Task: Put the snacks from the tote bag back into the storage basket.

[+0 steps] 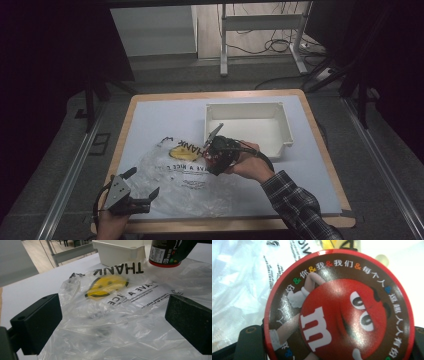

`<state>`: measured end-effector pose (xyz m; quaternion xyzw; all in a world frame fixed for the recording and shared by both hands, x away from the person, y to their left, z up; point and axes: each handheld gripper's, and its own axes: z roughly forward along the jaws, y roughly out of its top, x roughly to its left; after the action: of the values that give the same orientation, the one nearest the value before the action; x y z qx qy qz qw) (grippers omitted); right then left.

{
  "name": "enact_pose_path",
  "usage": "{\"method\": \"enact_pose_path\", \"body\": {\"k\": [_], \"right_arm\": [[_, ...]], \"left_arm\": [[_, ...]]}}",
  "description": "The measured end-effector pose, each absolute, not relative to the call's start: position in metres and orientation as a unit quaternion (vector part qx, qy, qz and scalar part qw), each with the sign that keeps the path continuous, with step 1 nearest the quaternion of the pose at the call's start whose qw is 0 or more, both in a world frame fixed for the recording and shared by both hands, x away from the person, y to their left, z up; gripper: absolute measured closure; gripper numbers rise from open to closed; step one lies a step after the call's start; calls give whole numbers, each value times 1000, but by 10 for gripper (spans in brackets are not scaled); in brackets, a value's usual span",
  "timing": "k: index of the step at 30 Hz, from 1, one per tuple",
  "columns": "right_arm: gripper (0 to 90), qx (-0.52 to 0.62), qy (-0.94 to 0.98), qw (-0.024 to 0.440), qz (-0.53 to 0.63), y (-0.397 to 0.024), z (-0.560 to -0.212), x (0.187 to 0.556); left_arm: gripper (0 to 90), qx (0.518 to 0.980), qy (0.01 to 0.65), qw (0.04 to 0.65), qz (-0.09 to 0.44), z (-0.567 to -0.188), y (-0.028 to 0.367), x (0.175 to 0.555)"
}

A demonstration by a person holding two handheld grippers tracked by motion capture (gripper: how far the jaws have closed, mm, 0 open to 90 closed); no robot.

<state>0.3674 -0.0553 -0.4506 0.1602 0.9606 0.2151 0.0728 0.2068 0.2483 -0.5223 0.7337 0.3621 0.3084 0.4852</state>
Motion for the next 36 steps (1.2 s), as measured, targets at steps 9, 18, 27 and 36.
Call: {"method": "enact_pose_path", "body": {"k": [9,18,27,36], "right_arm": [[257,178,957,85,213,-69,-446,375],[257,193,953,93,215,-78,-443,386],[257,208,948,101,218,-86,-442,396],[257,213,946,107,220,-90,-441,408]], "left_arm": [[8,735,361,483,310,-523,248,207],[8,737,360,480,311,-523,248,207],[7,738,360,479,312,-523,247,207],[7,734,360,483,314,-522,248,206]]}}
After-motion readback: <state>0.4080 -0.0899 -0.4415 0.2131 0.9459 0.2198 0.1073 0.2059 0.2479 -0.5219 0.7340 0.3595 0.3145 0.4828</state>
